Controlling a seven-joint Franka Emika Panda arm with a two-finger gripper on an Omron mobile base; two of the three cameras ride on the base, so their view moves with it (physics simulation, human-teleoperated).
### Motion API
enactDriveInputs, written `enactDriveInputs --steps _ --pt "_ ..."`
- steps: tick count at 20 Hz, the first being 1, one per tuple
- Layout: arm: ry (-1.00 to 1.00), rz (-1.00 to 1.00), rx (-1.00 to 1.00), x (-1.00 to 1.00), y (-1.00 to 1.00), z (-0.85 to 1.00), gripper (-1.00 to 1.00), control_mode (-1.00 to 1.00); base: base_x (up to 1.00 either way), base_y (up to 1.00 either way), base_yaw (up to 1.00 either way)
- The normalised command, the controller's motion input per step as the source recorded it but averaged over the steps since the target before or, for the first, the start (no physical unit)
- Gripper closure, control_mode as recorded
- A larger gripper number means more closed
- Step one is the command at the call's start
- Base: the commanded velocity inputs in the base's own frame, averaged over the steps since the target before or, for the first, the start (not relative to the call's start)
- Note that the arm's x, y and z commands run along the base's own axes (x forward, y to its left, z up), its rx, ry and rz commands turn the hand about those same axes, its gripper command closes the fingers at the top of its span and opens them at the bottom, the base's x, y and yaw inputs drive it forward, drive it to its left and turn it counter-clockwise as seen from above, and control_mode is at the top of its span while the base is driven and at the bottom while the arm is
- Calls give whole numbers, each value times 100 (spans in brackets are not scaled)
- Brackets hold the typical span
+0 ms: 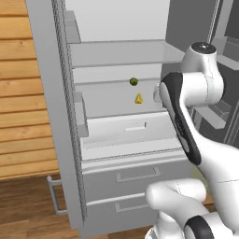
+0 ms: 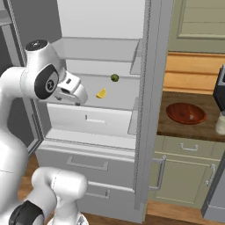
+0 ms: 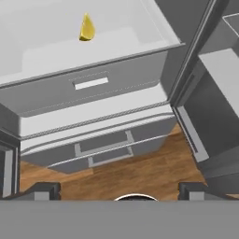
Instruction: Grab a lemon wedge from the fridge and one ice cube from the ice bowl, and put them in the glass of lemonade.
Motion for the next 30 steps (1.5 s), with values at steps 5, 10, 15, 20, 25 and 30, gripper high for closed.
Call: enactDriveInputs --steps 5,10,15,20,25,30 --pt "-6 0 2 7 0 -6 -100 100 11 0 0" --pt "0 0 0 0 0 0 -100 100 68 0 0" --pt "0 0 0 0 0 0 -100 100 59 0 0" --pt "-1 0 0 -14 -1 0 -100 -100 14 0 0" --pt "-5 3 0 -29 0 -14 -100 -100 0 0 0" --pt "0 10 -2 -15 0 -57 -100 -100 0 0 0"
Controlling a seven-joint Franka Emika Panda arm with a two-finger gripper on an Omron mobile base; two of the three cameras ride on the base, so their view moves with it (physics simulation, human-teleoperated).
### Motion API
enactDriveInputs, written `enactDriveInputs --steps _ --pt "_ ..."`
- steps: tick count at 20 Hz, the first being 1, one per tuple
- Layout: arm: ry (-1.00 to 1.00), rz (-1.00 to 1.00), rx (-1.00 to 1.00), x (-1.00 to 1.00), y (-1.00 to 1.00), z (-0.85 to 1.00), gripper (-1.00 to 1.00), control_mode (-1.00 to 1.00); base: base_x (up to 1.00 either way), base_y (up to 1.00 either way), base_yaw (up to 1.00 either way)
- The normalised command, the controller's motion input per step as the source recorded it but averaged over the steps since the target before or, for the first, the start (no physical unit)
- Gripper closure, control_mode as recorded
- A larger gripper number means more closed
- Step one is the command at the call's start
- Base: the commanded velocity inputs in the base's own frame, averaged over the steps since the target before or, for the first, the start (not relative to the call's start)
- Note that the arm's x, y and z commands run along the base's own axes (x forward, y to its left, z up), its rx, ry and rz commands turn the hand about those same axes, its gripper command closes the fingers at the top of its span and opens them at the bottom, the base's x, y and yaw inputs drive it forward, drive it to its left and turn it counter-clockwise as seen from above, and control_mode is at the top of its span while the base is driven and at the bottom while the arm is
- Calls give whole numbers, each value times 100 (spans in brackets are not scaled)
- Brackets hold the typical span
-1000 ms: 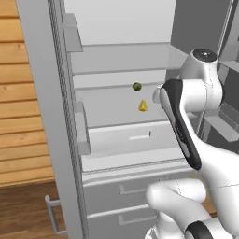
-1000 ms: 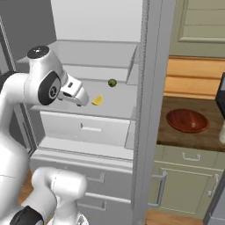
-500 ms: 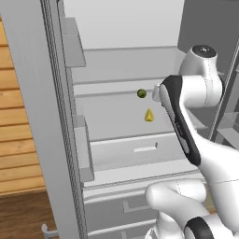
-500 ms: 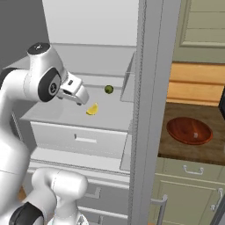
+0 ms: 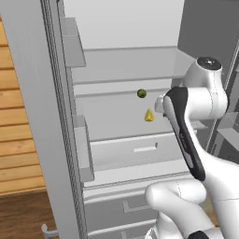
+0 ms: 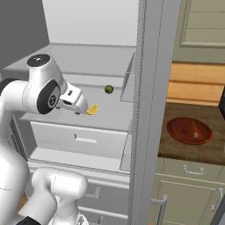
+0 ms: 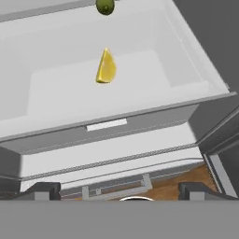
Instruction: Grab a lemon wedge from the fridge and one ice cube from the ice bowl, and put them in the glass of lemonade.
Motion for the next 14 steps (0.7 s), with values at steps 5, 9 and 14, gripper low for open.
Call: enactDriveInputs --steps 5,9,14 --pt "11 5 -2 -4 0 -80 -100 -100 0 0 0" --pt "28 0 -4 67 0 -10 -100 -100 0 0 0" --pt "2 0 0 83 0 -16 -100 -100 0 0 0"
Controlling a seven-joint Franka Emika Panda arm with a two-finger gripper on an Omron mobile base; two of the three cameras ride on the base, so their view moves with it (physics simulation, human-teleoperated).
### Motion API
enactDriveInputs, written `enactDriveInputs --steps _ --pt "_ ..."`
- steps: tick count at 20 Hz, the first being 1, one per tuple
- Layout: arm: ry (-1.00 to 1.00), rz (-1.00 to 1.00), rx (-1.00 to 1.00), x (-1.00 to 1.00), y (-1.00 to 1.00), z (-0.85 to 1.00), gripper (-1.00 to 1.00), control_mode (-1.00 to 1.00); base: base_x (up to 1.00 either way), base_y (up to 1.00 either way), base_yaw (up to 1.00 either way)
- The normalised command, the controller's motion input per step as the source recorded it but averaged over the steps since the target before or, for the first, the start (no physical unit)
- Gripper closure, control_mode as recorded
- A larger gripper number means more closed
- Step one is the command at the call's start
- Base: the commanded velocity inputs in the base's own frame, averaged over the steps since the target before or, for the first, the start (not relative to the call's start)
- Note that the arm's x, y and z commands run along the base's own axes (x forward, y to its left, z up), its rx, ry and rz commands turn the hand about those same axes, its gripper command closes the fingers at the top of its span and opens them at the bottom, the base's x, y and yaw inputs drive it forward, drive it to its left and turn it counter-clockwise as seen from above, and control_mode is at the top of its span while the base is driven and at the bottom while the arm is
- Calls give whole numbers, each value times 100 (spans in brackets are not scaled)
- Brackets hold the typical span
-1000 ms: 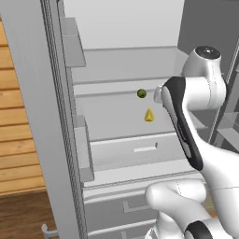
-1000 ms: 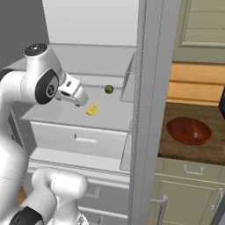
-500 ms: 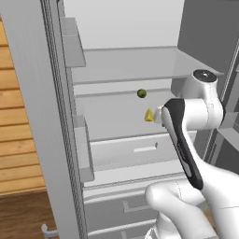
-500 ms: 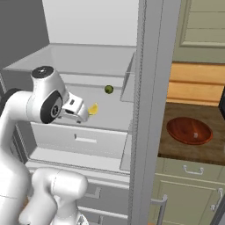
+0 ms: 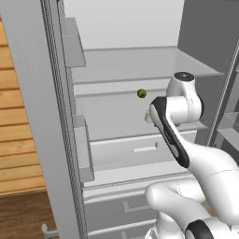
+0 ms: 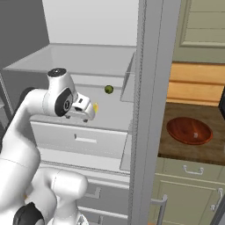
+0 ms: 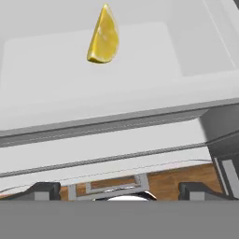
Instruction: Grab a lemon wedge from the fridge and one ice cube from the ice bowl, and put them in the glass of lemonade.
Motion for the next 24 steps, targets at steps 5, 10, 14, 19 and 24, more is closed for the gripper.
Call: enactDriveInputs --steps 5,10,14,19,24 --pt "0 0 3 58 0 -25 -100 -100 0 0 0" --pt "-3 0 0 41 0 -42 -100 -100 0 0 0" --pt "-3 0 0 17 0 -30 -100 -100 0 0 0" --pt "-3 0 0 18 0 -12 -100 -100 0 0 0" --pt "-1 0 0 56 0 -1 -100 -100 0 0 0"
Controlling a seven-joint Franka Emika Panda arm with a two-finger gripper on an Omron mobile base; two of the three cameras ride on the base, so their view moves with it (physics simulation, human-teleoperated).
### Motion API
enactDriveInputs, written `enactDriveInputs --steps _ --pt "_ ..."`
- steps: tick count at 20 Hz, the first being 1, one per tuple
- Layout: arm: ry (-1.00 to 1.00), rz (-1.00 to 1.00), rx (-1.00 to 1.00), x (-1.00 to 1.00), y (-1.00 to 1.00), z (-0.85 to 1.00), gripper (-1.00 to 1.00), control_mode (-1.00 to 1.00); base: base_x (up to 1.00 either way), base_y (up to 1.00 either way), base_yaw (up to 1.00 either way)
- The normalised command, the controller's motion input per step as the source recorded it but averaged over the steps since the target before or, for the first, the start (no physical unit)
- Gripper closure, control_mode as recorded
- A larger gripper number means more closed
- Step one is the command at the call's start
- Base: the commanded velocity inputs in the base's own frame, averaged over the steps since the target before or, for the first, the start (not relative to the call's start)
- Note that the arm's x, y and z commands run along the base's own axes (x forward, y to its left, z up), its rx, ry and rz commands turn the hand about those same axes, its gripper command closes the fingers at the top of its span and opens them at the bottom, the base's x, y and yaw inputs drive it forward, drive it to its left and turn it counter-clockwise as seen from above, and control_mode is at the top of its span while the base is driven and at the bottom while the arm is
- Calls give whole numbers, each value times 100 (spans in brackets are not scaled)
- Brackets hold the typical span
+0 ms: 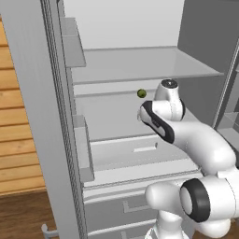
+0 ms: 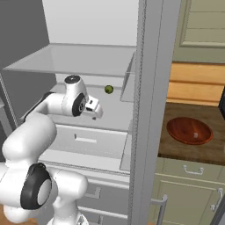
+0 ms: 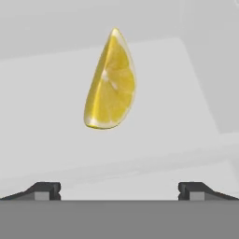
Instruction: Grab a lemon wedge from the fridge and one ice cube from the ice bowl, and put them in the glass of lemonade.
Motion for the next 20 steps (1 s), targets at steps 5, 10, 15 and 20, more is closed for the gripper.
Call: enactDriveInputs --steps 5,10,15,20 --pt "-7 0 0 26 0 0 -100 -100 0 0 0" --pt "-13 1 0 17 0 -4 -100 -100 0 0 0" --pt "0 1 0 58 0 -8 -100 -100 0 0 0" --pt "0 0 0 37 0 -5 -100 -100 0 0 0"
